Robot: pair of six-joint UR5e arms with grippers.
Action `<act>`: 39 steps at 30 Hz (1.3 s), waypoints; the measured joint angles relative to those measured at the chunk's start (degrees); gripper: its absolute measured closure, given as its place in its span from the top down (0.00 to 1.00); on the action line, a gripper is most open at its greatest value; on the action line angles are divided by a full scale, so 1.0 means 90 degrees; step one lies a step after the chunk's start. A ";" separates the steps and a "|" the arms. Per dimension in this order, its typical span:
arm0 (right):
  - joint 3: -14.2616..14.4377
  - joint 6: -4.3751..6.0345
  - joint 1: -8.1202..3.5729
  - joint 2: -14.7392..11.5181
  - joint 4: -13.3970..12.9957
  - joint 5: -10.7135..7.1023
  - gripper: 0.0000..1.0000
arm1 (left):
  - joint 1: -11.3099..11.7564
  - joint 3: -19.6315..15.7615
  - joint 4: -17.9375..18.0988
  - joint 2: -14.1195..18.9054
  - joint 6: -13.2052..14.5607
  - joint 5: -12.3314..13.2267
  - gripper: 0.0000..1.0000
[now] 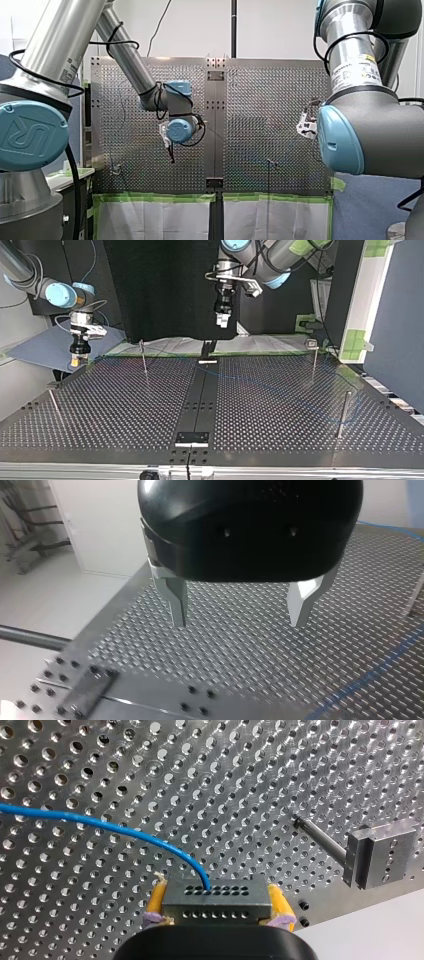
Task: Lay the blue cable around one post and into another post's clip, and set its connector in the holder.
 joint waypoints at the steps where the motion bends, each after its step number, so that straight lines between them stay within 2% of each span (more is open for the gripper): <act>1: 0.0000 0.0010 0.0002 0.0001 -0.0002 -0.0001 0.00 | 0.0024 -0.0067 -0.0018 0.0000 0.0001 0.0011 1.00; 18: 0.0001 0.0038 0.0029 0.0010 -0.0018 -0.0002 0.00 | 0.0234 -0.0993 -0.0156 -0.0002 0.0153 0.0320 1.00; 26: 0.0000 0.0041 0.0030 0.0013 -0.0026 -0.0002 0.00 | 0.0256 -0.1419 0.0198 0.0001 0.0368 0.0449 1.00; 34: 0.0001 0.0039 0.0039 0.0016 -0.0024 -0.0002 0.00 | 0.0258 -0.1865 0.0639 0.0001 0.0376 0.0791 1.00; 39: 0.0008 0.0039 0.0040 0.0016 -0.0024 -0.0002 0.00 | 0.0258 -0.2128 0.0904 0.0003 0.0338 0.0895 1.00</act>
